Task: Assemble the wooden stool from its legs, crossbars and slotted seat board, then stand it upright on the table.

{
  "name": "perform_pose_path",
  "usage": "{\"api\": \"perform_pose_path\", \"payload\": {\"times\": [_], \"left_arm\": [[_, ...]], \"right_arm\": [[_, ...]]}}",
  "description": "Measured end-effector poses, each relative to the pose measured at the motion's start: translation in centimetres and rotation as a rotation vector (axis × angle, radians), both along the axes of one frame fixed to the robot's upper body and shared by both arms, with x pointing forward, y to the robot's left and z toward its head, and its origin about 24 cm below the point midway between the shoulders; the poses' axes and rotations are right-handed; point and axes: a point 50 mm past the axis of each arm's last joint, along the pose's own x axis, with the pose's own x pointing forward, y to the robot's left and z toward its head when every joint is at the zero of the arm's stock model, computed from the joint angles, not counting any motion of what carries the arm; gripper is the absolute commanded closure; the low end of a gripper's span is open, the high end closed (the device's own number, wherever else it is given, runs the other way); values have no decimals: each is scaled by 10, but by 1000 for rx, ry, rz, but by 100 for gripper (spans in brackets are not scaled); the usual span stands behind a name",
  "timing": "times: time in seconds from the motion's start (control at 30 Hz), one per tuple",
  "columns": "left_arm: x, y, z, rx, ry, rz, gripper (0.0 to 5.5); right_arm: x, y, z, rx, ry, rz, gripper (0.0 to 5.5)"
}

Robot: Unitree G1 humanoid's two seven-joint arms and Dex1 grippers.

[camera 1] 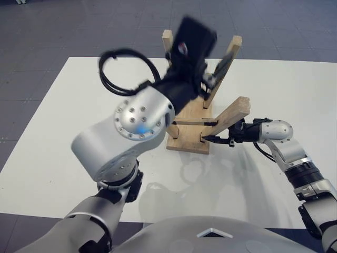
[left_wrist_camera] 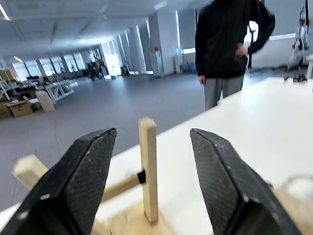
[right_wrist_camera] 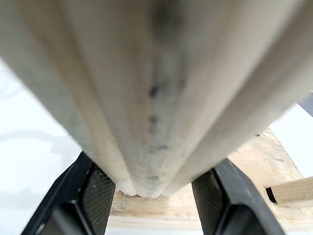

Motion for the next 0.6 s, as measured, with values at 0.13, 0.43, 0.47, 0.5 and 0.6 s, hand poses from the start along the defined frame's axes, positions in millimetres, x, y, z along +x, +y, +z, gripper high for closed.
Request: {"api": "perform_pose_path", "payload": {"times": [0.13,0.43,0.47,0.5,0.6], "left_arm": [[-5,4,-52,116,82,-43,269],[-2,1,-53,130,9,-48,269],[0,1,-52,118,9,-37,269],[3,0,-49,84,14,-16,269],[26,0,-8,-127,-92,130,269]], "right_arm": [[1,-1,-2,-6,8,-7,346],[1,-1,-2,-6,10,-11,346],[1,-1,-2,-6,9,-11,346],[1,-1,-2,-6,8,-10,346],[1,-1,-1,-4,2,-7,346]]}}
